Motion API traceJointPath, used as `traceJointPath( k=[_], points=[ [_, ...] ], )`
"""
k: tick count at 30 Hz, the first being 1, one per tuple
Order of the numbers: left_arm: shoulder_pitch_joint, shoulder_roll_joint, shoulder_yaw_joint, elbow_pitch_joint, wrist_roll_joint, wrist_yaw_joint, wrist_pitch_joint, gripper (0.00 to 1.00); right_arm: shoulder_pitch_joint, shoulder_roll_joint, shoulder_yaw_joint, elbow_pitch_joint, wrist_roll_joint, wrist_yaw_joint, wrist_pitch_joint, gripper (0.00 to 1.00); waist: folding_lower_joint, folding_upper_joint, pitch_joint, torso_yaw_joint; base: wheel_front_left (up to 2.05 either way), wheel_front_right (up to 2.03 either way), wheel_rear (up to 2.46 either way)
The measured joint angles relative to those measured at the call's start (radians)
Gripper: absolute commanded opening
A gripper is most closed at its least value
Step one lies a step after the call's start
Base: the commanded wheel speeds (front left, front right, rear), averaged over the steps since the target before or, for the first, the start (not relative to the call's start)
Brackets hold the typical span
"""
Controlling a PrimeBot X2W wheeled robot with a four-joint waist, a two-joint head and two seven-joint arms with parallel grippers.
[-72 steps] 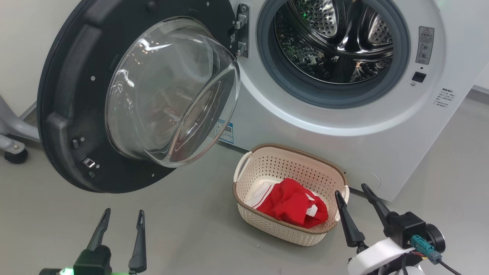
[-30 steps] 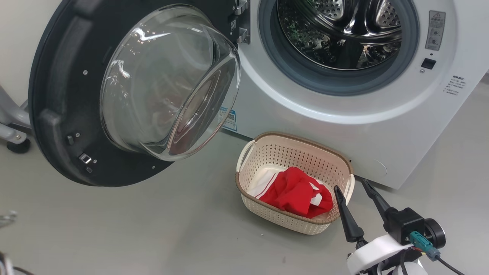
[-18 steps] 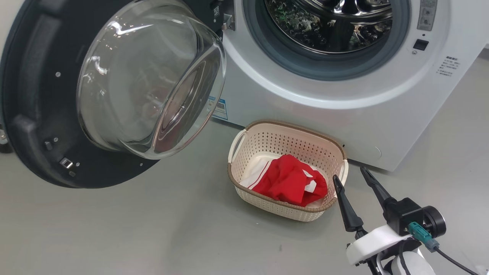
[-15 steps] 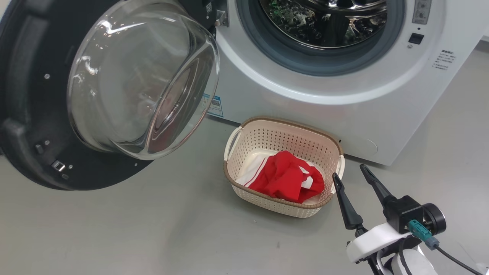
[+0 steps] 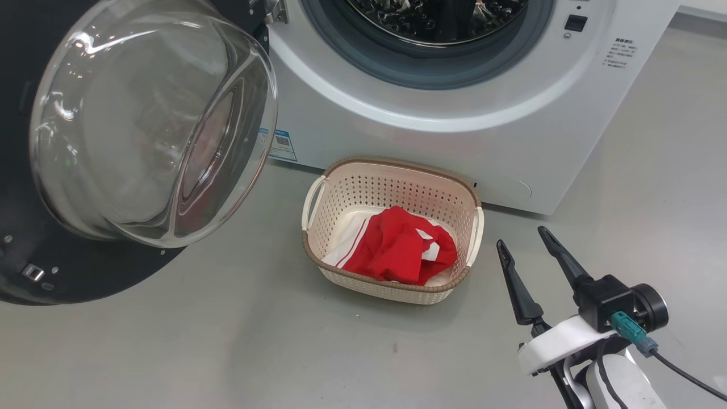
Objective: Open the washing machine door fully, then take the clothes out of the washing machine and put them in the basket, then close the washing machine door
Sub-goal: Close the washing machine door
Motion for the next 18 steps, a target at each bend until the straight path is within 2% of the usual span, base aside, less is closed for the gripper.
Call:
traceJointPath(
  k=[7, 18],
  points=[
    [-0.014, 0.0, -0.059, 0.049, -0.034, 0.0, 0.097, 0.0, -0.003, -0.009, -0.02, 0.0, 0.0, 0.0, 0.0, 1.0, 0.0, 0.0, 0.016, -0.022, 0.0, 0.0, 0.0],
    [-0.014, 0.003, -0.103, 0.086, -0.088, -0.001, 0.228, 0.0, -0.003, -0.009, -0.026, 0.0, 0.0, 0.003, 0.0, 1.0, 0.0, 0.0, 0.022, -0.016, 0.0, 0.0, 0.0]
  ],
)
